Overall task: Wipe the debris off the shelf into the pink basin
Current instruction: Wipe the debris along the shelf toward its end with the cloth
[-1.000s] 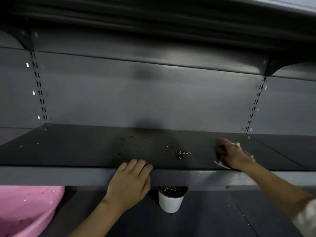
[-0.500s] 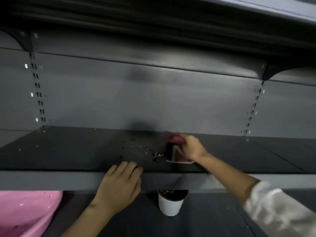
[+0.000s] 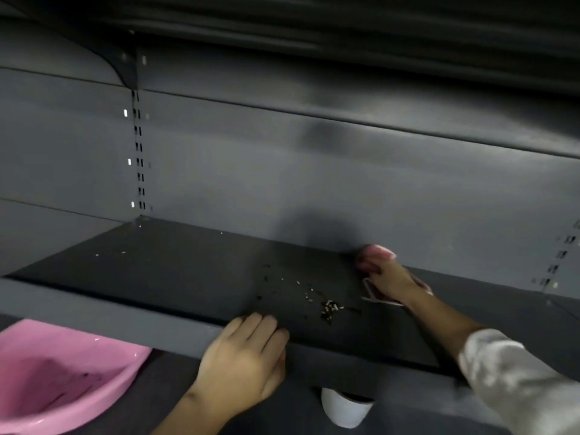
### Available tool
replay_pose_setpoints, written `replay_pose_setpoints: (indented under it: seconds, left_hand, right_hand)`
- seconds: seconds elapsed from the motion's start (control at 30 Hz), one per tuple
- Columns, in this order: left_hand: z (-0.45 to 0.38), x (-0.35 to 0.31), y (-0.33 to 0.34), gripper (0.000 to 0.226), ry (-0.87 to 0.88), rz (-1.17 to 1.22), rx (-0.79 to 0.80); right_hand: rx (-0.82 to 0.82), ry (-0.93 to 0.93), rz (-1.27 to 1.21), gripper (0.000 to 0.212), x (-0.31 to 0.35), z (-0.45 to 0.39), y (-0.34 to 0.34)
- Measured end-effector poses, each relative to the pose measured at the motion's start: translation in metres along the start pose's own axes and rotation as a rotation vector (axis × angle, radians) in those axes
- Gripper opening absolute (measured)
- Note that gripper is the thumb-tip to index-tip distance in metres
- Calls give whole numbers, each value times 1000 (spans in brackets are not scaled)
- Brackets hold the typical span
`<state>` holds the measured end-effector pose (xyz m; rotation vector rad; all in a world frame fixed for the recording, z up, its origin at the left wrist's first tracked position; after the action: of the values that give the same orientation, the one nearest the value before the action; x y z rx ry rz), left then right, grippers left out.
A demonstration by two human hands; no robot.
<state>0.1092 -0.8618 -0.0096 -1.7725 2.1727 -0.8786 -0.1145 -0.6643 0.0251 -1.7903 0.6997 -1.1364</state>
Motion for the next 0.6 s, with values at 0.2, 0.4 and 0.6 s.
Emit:
replay_pose_setpoints:
  seconds: [0.2,0.4,0.6]
  left_hand:
    - [-2,2,-2,26,48,-28,14]
    - [5,21,-9,24,39,-80,45]
    - [15,48,-19,15,-49,-124,52]
  right_hand:
    - [86,-224,-156,36,39,-1,16]
    - [-146,-87,-259,28,-24,0,-35]
    - [17,-81,14,34,-10,-20,-2]
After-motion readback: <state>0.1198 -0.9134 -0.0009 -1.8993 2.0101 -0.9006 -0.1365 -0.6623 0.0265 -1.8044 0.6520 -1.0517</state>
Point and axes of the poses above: each hand's wrist, its own z-axis away from the middle knuckle, its own y-axis out of the palm, x = y × z, the point moved 3 cm from there along -z, towards the middle knuckle, and after that the axes turned 3 degrees about -z, right-handed, at the moved point
